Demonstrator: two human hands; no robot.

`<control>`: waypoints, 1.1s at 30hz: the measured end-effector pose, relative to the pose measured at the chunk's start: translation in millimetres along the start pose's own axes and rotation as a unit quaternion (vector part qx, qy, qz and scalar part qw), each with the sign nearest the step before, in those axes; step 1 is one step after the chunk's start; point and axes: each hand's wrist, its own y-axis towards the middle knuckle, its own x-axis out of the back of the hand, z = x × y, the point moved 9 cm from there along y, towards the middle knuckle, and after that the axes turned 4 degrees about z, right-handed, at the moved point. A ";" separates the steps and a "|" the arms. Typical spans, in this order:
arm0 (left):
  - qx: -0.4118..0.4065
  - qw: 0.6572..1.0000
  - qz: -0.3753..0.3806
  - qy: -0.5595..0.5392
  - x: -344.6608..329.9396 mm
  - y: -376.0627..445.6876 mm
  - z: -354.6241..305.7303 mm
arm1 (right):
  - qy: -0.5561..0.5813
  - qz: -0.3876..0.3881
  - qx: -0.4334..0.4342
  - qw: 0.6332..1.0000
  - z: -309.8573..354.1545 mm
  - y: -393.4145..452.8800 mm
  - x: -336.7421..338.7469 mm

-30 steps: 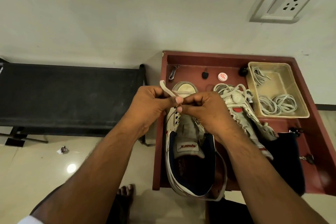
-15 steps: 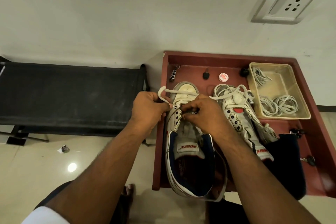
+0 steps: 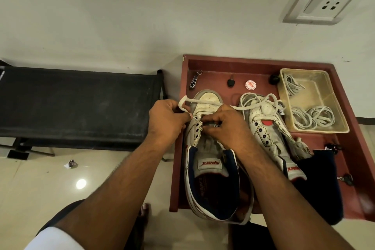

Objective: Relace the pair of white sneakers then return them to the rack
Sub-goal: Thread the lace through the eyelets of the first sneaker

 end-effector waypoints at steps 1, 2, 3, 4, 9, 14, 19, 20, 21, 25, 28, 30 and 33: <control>-0.004 1.000 -0.001 0.002 -0.6 -0.8 -1.2 | 0.001 -0.003 0.001 1.000 -0.4 -0.1 0.1; -0.010 1.000 -0.002 0.007 -1.2 -2.0 -3.4 | 0.003 -0.005 0.003 1.000 -0.4 -0.1 0.1; -0.019 1.000 -0.004 0.014 -1.6 -3.4 -6.8 | 0.004 -0.007 0.004 1.000 -0.2 0.1 -0.1; -0.031 0.999 -0.008 0.026 -2.0 -5.1 -11.4 | 0.001 -0.008 0.006 1.000 0.0 0.2 -0.1; -0.063 0.996 -0.025 0.064 -3.4 -9.7 -19.3 | 0.006 -0.006 0.004 1.000 -2.0 0.9 -0.7; -0.058 0.997 0.004 0.045 -12.6 -8.3 -12.2 | 0.012 0.003 0.006 1.000 -0.8 0.1 -1.0; -0.046 0.990 0.080 0.105 -20.8 -6.9 -16.0 | 0.014 0.008 0.012 1.000 -2.1 0.4 1.2; -0.030 0.986 0.128 0.098 -26.7 -8.4 -14.4 | 0.014 0.005 0.011 1.000 -2.6 0.6 1.9; -0.012 0.980 0.172 0.098 -33.1 -10.1 -11.0 | 0.014 0.003 0.009 1.000 -3.3 0.6 2.2; 0.030 0.961 0.201 0.188 -35.0 -16.5 -5.1 | 0.005 -0.012 0.024 1.000 -0.9 2.3 2.4; 0.035 0.967 0.171 0.184 -21.0 -15.6 -7.6 | -0.019 -0.014 0.050 0.998 3.6 1.8 -2.0; 0.036 0.968 0.177 0.176 -18.4 -17.3 -8.1 | -0.046 -0.016 0.065 0.997 7.8 0.9 -5.5; 0.049 0.968 0.194 0.149 -19.1 -19.1 -6.1 | -0.103 -0.044 0.091 0.989 15.5 0.6 -6.2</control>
